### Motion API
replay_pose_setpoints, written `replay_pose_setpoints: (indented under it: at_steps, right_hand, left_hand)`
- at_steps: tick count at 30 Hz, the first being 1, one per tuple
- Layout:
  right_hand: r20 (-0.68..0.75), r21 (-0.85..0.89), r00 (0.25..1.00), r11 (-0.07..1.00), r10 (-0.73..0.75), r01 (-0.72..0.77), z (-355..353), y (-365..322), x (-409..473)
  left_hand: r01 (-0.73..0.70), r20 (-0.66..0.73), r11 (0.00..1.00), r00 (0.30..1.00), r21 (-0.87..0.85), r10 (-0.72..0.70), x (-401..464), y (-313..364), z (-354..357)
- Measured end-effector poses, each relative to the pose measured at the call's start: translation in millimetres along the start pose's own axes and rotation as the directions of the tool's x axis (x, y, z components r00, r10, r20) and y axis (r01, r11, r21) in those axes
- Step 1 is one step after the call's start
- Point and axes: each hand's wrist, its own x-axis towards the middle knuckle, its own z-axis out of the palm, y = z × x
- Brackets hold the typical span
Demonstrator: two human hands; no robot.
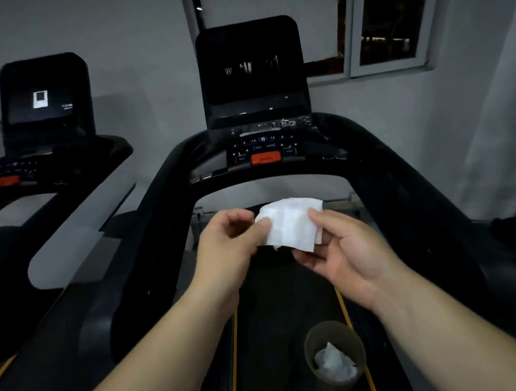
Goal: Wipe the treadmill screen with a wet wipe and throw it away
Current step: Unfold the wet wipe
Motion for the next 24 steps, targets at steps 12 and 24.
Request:
replay_pose_setpoints:
  at_steps: [12,24]
  right_hand:
    - [0.116,-0.096,0.992,0.993,-0.054,0.066,66,-104,89]
    - [0.049,-0.049,0.992,0.992,-0.118,0.120,148,-140,253]
  left_hand:
    - [-0.100,0.151,0.993,0.984,0.059,0.091,93,105,33]
    - [0.022,0.315,0.990,0.949,-0.138,0.023,278,139,-7]
